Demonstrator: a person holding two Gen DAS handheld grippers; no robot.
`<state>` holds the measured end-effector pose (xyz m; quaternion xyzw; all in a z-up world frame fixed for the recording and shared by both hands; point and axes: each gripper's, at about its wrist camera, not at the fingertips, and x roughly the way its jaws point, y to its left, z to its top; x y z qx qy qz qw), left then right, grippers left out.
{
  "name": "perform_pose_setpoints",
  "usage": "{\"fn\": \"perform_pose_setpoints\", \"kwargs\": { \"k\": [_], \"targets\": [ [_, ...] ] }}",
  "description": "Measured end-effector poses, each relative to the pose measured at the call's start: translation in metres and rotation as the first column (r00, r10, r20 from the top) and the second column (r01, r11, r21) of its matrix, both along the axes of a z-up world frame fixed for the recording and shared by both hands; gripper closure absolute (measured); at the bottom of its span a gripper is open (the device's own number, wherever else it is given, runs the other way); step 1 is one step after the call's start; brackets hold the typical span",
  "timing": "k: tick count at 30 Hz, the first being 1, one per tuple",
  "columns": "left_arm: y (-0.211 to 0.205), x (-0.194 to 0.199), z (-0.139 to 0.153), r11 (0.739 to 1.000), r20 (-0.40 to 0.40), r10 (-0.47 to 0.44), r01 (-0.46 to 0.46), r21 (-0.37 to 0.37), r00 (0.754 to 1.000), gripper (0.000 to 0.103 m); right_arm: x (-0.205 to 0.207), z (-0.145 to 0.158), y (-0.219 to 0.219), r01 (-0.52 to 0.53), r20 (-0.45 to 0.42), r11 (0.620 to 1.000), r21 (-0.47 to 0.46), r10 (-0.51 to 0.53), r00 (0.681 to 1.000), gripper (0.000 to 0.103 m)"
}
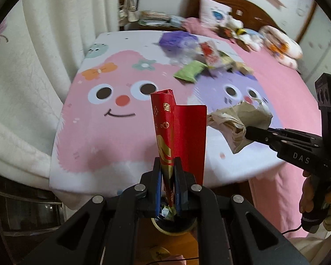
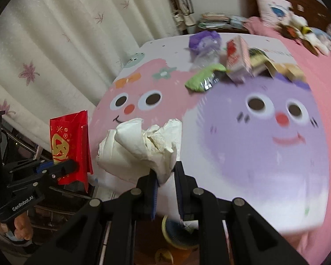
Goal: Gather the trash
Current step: 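Carry the red envelope and white tissue down toward the bin with both tools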
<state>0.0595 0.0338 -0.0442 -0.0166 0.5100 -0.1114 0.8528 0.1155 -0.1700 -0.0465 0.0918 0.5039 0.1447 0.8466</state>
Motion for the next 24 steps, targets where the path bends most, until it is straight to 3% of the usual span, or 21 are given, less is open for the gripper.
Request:
{"fn": "perform_pose_setpoints", "kwargs": {
  "k": [6, 11, 19, 24],
  "targets": [
    [0.006, -0.054, -0.007, 0.995, -0.002, -0.096, 0.096, -0.016, 0.995, 0.095, -0.074, 0.0, 0.012, 0.088, -0.004, 0.996, -0.019, -0.088, 0.996, 0.089],
    [0.009, -0.087, -0.027, 0.988, -0.056, -0.154, 0.153, -0.017, 0.986, 0.095, -0.119, -0.02, 0.021, 0.15, -0.07, 0.988, -0.027, -0.152, 0.986, 0.089],
    [-0.004, -0.119, -0.073, 0.979, -0.167, -0.202, 0.199, -0.033, 0.965, 0.095, -0.155, -0.057, 0.027, 0.18, -0.191, 0.982, -0.057, -0.187, 0.963, 0.089],
    [-0.02, -0.123, -0.112, 0.974, -0.231, -0.223, 0.224, -0.019, 0.947, 0.095, -0.166, -0.102, 0.021, 0.21, -0.269, 0.975, -0.073, -0.222, 0.937, 0.089]
  ]
}}
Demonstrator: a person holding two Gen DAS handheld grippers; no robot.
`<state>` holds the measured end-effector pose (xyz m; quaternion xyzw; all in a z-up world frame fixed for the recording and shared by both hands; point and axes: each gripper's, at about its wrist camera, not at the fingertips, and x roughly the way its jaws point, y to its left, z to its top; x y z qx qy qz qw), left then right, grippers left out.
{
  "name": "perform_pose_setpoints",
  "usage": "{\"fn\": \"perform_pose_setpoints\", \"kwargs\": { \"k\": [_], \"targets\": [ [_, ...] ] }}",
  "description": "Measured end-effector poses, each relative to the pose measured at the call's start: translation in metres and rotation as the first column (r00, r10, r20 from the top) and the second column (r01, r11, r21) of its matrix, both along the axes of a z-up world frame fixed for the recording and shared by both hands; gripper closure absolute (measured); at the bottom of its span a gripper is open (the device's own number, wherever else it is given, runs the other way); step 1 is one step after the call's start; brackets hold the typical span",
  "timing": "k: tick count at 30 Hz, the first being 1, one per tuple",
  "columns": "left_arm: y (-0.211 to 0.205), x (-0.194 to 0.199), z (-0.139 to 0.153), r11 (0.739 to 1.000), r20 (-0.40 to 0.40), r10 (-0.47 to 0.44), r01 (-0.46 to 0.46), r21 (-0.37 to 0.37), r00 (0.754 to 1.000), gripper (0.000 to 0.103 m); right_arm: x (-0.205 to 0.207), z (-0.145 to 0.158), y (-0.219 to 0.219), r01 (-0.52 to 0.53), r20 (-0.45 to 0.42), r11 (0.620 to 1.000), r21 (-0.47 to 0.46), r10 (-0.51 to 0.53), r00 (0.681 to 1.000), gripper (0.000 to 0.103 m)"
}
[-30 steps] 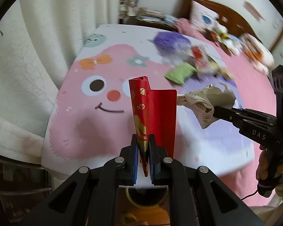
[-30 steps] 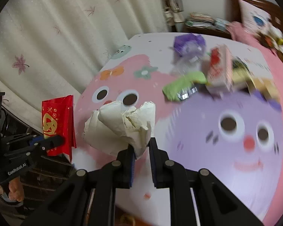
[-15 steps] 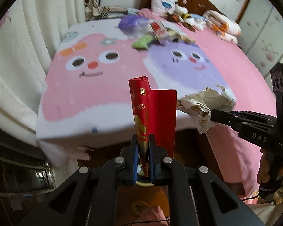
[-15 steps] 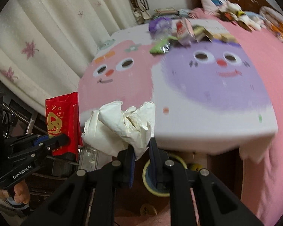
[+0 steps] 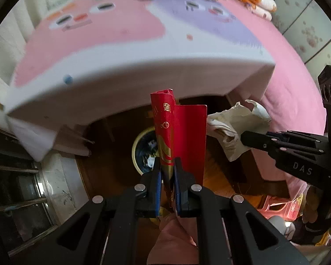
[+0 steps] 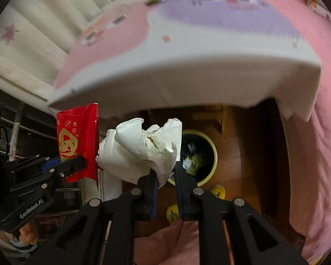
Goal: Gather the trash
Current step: 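Carry the red envelope and white tissue down toward the bin with both tools, then open both tools over the bin to drop the envelope and tissue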
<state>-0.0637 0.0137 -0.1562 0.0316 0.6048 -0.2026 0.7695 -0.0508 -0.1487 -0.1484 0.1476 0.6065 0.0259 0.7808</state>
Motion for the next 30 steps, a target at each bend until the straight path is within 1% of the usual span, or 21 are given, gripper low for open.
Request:
{"fn": "perform_pose_setpoints", "kwargs": {
  "k": [3, 5, 6, 7, 8, 12, 16, 21, 22, 23, 24, 25, 26, 27, 28, 29, 30],
  "targets": [
    [-0.013, 0.002, -0.038, 1.0, -0.037, -0.014, 0.015, 0.028, 0.999, 0.095, -0.004, -0.037, -0.004, 0.024, -0.043, 1.0, 0.006, -0.023, 0.999, 0.089],
    [-0.022, 0.004, -0.066, 0.999, -0.06, -0.012, 0.014, 0.045, 0.998, 0.095, -0.005, -0.072, -0.009, 0.05, -0.085, 0.999, 0.007, -0.049, 0.995, 0.089],
    [-0.026, 0.006, -0.08, 0.999, -0.072, -0.008, 0.012, 0.053, 0.997, 0.095, -0.005, -0.085, -0.011, 0.059, -0.099, 0.998, 0.008, -0.058, 0.993, 0.089],
    [-0.03, 0.008, -0.093, 0.998, -0.083, -0.004, 0.009, 0.059, 0.997, 0.095, -0.005, -0.107, -0.014, 0.074, -0.118, 0.997, 0.011, -0.072, 0.99, 0.089],
    [-0.034, 0.011, -0.11, 0.998, -0.097, 0.001, 0.005, 0.065, 0.995, 0.095, -0.005, -0.122, -0.016, 0.086, -0.134, 0.996, 0.014, -0.083, 0.987, 0.089],
    [-0.046, 0.019, -0.161, 0.996, -0.135, 0.008, 0.004, 0.084, 0.991, 0.095, 0.0, -0.184, -0.025, 0.13, -0.192, 0.991, 0.034, -0.121, 0.974, 0.089],
    [-0.056, 0.027, -0.202, 0.994, -0.152, 0.004, 0.013, 0.11, 0.988, 0.094, 0.007, -0.231, -0.03, 0.16, -0.221, 0.986, 0.039, -0.148, 0.964, 0.089],
    [-0.064, 0.029, -0.232, 0.991, -0.146, -0.007, 0.027, 0.133, 0.989, 0.093, 0.017, -0.27, -0.033, 0.176, -0.229, 0.984, 0.036, -0.163, 0.96, 0.087],
    [-0.066, 0.03, -0.237, 0.99, -0.141, -0.009, 0.029, 0.137, 0.99, 0.09, 0.018, -0.273, -0.034, 0.178, -0.227, 0.983, 0.038, -0.165, 0.96, 0.086],
    [-0.066, 0.031, -0.241, 0.99, -0.136, -0.007, 0.027, 0.14, 0.991, 0.085, 0.02, -0.277, -0.034, 0.182, -0.222, 0.982, 0.044, -0.168, 0.96, 0.086],
    [-0.071, 0.032, -0.243, 0.99, -0.128, -0.003, 0.021, 0.14, 0.992, 0.083, 0.02, -0.277, -0.034, 0.185, -0.218, 0.982, 0.047, -0.171, 0.961, 0.086],
    [-0.071, 0.033, -0.244, 0.99, -0.121, 0.004, 0.013, 0.139, 0.993, 0.077, 0.021, -0.278, -0.034, 0.19, -0.214, 0.98, 0.051, -0.175, 0.961, 0.086],
    [-0.07, 0.034, -0.243, 0.99, -0.116, 0.01, 0.007, 0.141, 0.993, 0.067, 0.023, -0.278, -0.035, 0.195, -0.211, 0.979, 0.054, -0.18, 0.961, 0.083],
    [-0.068, 0.035, -0.243, 0.989, -0.109, 0.022, -0.006, 0.145, 0.994, 0.06, 0.024, -0.281, -0.036, 0.199, -0.209, 0.979, 0.054, -0.184, 0.961, 0.082],
    [-0.066, 0.036, -0.242, 0.989, -0.1, 0.036, -0.021, 0.147, 0.994, 0.047, 0.025, -0.281, -0.036, 0.202, -0.205, 0.978, 0.053, -0.188, 0.961, 0.078],
    [-0.062, 0.039, -0.239, 0.988, -0.093, 0.049, -0.035, 0.147, 0.994, 0.039, 0.026, -0.281, -0.037, 0.205, -0.201, 0.977, 0.056, -0.19, 0.961, 0.074],
    [-0.06, 0.041, -0.239, 0.988, -0.091, 0.062, -0.049, 0.147, 0.994, 0.037, 0.028, -0.28, -0.037, 0.207, -0.197, 0.976, 0.064, -0.191, 0.962, 0.072]
  ]
}}
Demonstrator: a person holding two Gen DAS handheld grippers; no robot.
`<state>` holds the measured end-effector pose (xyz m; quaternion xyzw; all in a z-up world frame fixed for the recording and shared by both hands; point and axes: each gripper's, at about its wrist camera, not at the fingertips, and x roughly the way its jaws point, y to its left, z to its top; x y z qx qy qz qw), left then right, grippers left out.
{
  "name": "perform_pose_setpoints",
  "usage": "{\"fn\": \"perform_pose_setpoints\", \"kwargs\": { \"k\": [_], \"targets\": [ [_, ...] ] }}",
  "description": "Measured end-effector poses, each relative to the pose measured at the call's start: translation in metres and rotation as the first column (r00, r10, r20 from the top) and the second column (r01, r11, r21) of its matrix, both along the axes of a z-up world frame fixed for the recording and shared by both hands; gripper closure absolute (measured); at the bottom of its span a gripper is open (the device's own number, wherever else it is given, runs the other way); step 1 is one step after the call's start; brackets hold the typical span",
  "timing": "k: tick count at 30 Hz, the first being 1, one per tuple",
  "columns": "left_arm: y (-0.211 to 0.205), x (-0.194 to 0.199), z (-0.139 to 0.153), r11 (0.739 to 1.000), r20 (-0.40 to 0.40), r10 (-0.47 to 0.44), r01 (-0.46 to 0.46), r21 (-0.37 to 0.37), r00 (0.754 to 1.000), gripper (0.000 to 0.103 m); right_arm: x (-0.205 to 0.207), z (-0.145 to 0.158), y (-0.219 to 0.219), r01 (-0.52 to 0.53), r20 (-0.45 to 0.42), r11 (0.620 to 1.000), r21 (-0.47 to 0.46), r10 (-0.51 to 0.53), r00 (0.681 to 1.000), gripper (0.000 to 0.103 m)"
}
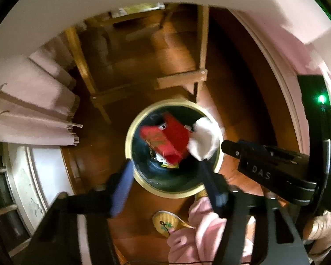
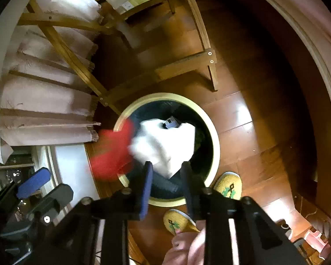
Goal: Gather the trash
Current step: 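Open both tools over the bin to drop the envelope and tissue, then raise both tools back up toward the table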
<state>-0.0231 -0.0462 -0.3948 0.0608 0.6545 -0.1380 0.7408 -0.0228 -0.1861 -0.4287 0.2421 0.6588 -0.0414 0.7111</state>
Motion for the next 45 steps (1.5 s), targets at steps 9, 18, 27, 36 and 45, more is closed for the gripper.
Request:
{"fn": "perform_pose_setpoints", "kwargs": {
  "k": [9, 18, 27, 36, 45],
  "targets": [
    [0.023, 0.012, 0.017, 0.996, 0.019, 0.078, -0.078, 0.032, 0.997, 0.014, 0.006, 0.021, 0.002, -0.024, 0.03, 1.0, 0.011, 0.024, 0.999, 0.061],
    [0.024, 0.005, 0.083, 0.994, 0.047, 0.1, -0.102, 0.032, 0.994, 0.013, 0.001, 0.074, 0.004, -0.044, 0.056, 0.999, 0.022, 0.042, 0.998, 0.06],
    [0.027, -0.001, 0.186, 0.997, 0.132, 0.075, -0.077, 0.008, 0.988, 0.013, -0.012, 0.159, 0.012, -0.067, 0.096, 0.997, 0.03, 0.064, 0.993, 0.06],
    [0.041, -0.017, 0.294, 0.999, 0.255, 0.038, -0.032, -0.028, 0.966, 0.013, -0.019, 0.254, 0.026, -0.08, 0.17, 0.996, 0.038, 0.072, 0.983, 0.06],
    [0.044, -0.032, 0.362, 0.999, 0.38, -0.036, 0.047, -0.02, 0.924, 0.013, -0.019, 0.343, 0.023, -0.091, 0.309, 0.996, -0.017, 0.092, 0.947, 0.06]
  ]
}}
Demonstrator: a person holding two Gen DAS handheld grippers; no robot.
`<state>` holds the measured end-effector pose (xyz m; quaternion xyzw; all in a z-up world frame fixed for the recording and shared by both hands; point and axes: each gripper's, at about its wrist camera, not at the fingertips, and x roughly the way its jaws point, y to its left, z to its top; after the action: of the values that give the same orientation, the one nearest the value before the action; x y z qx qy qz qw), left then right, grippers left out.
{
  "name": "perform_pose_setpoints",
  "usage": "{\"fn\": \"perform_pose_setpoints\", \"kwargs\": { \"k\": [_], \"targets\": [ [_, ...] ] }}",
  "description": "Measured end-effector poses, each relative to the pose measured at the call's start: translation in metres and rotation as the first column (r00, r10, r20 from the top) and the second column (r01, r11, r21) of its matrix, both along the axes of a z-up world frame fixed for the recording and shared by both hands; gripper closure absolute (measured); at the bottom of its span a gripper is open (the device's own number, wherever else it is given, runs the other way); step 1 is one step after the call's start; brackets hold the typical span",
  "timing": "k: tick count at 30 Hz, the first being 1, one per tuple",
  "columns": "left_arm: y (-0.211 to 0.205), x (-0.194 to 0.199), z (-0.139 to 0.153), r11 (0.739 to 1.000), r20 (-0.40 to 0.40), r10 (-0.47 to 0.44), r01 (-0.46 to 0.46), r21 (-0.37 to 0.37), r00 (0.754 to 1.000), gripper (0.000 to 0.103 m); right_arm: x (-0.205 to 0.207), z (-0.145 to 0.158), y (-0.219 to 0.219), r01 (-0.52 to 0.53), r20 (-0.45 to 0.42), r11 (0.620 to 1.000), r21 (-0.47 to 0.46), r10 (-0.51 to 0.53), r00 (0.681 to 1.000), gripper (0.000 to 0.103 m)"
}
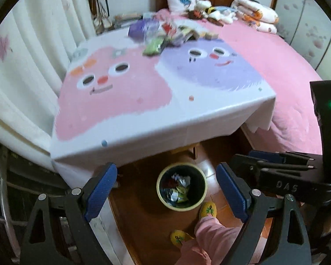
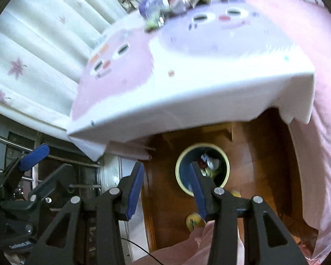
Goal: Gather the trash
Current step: 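Raise both tools back up toward the table, then grasp the green snack bag with the left tool while the right tool grasps the strawberry milk carton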
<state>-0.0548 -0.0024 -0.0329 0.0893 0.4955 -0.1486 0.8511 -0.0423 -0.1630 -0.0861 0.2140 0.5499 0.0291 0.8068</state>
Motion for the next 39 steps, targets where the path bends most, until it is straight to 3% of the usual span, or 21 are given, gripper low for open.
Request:
{"fn": "perform_pose_setpoints", "kwargs": {
  "k": [10, 15, 20, 28, 31, 39],
  "targets": [
    [-0.005, 0.016, 0.05, 0.999, 0.125, -0.011, 0.014, -0.03, 0.992, 0.013, 0.017, 0.049, -0.012, 0.039, 0.085, 0.998, -0.057, -0.035, 0.996, 0.06],
    [-0.014, 0.036, 0.058, 1.0, 0.156, -0.01, 0.013, -0.018, 0.988, 0.013, 0.037, 0.06, -0.025, 0.041, 0.114, 0.998, -0.055, -0.034, 0.993, 0.06],
    [-0.027, 0.078, 0.055, 0.999, 0.178, 0.048, -0.047, -0.007, 0.983, 0.013, 0.079, 0.06, -0.046, 0.012, 0.136, 0.999, -0.048, -0.006, 0.991, 0.06],
    [-0.065, 0.194, 0.032, 0.99, 0.098, 0.139, -0.14, -0.002, 0.985, 0.013, 0.185, 0.046, -0.097, -0.079, 0.126, 0.997, -0.014, 0.08, 0.989, 0.06],
    [-0.086, 0.245, 0.012, 0.987, 0.056, 0.155, -0.157, 0.039, 0.986, 0.013, 0.228, 0.04, -0.12, -0.116, 0.114, 0.993, -0.009, 0.116, 0.987, 0.06],
    [-0.107, 0.35, -0.044, 0.981, -0.11, 0.192, -0.191, 0.013, 0.975, 0.013, 0.31, 0.018, -0.161, -0.185, 0.091, 0.982, 0.034, 0.181, 0.979, 0.06]
  ]
}}
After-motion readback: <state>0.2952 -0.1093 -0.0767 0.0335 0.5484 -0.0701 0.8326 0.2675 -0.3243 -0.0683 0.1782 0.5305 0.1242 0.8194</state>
